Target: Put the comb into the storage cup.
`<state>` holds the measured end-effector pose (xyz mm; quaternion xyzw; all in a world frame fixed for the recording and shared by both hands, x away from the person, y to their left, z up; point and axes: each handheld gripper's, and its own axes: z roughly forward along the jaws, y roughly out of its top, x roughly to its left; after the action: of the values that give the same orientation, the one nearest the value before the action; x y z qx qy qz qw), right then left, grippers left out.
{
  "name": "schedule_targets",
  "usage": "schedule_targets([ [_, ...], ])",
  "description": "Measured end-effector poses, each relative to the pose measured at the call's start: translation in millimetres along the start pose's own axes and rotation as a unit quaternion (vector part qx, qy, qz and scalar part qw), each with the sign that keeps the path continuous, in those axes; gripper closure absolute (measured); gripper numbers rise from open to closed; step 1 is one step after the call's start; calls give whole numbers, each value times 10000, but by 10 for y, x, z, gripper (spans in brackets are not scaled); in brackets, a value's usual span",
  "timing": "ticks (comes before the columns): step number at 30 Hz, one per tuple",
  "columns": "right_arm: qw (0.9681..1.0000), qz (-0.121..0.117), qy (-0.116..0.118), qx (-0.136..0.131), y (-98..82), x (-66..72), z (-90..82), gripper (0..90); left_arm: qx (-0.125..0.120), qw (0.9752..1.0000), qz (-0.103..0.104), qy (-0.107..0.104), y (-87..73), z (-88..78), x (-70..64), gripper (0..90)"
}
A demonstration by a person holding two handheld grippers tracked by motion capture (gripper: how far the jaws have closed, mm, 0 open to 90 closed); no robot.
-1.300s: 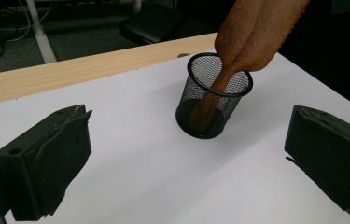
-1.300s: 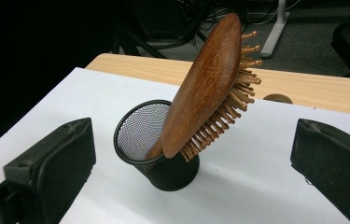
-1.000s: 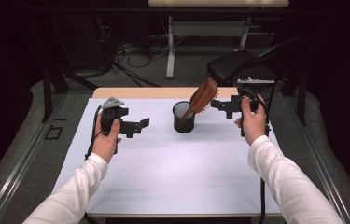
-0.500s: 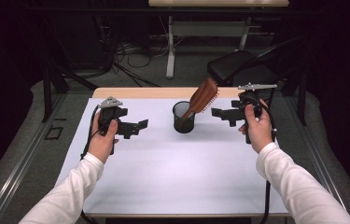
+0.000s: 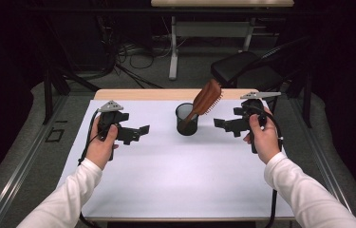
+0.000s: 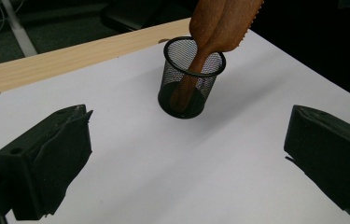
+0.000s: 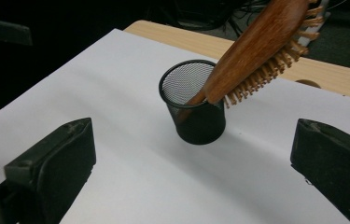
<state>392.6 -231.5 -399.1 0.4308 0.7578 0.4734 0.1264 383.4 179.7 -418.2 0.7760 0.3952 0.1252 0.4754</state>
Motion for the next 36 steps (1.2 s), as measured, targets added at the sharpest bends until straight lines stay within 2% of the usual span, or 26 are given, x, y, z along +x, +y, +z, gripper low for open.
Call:
schedule_targets([
  [5, 9999, -86, 56, 46, -63, 45, -8, 0, 2, 10000, -26, -22, -27, -60, 15, 7],
  [10, 9999, -142, 1, 11, -138, 62, -21, 0, 9, 10000, -43, -21, -76, -127, 25, 7],
  [22, 9999, -165, 25, 4, -299, 97, -96, 0, -85, 9999, -121, 8, -219, -261, 70, 16],
  [33, 9998, -137, -160, -2, -527, 60, -124, 0, -113, 9997, -195, 32, -421, -306, 52, 15],
  [36, 9997, -95, -206, -7, -602, 37, -127, 0, -127, 9995, -252, 119, -491, -324, 78, 15],
])
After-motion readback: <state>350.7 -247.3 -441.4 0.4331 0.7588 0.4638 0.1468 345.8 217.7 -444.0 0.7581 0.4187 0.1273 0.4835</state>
